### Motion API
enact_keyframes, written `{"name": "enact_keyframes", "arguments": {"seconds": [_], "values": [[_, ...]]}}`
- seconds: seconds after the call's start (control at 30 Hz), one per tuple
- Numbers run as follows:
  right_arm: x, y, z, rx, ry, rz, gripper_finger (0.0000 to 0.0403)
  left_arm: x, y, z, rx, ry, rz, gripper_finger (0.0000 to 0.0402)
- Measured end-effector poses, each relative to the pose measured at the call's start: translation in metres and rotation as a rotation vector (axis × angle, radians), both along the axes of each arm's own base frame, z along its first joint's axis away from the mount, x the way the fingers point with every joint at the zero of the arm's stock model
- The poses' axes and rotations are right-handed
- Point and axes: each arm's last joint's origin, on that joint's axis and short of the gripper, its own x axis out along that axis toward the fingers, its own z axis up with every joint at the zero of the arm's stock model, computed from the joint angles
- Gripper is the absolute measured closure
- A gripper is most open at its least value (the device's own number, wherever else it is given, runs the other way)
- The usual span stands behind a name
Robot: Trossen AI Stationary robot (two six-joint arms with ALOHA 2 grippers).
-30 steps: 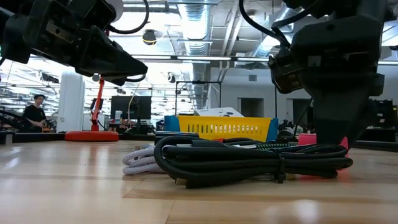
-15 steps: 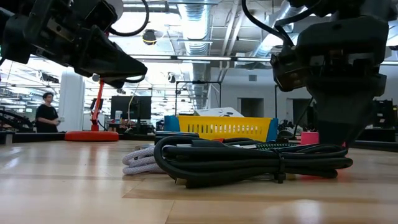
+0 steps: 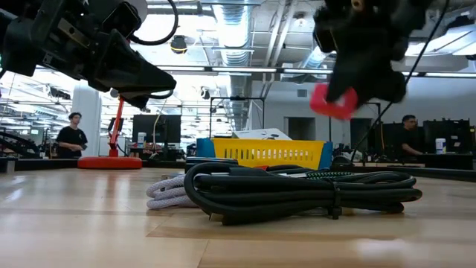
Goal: Pick and place items into bin
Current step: Put the pink charger adapter into the top blue basket
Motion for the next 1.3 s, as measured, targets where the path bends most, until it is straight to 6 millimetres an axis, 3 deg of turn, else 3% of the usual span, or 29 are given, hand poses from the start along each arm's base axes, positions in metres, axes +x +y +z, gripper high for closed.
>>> {"name": "enact_keyframes", "arguments": {"seconds": [0.3,0.6,0.83,1.07,1.3], "values": [[-0.002,-0.067,0.041,-0.104,-0.157,-0.075,0.0255,0.000,0.000,0.000,-0.016,0.002,0.004,0.0370],[-0.003,-0.156,0.058,-0.200,-0.268,-0.205,0.0255,0.000,0.000,0.000,-0.020,0.002,0.005,0.0370],[-0.009,-0.217,0.062,-0.221,-0.373,-0.297,0.0255,0.000,0.000,0.000,-0.019,0.003,0.004,0.0370],[-0.021,-0.269,0.054,-0.195,-0.429,-0.385,0.0255,0.000,0.000,0.000,-0.015,0.002,0.006,0.0370],[-0.003,-0.309,0.039,-0.165,-0.421,-0.412,0.0252,0.000,0.001,0.000,0.019,-0.002,0.023,0.0370]]}}
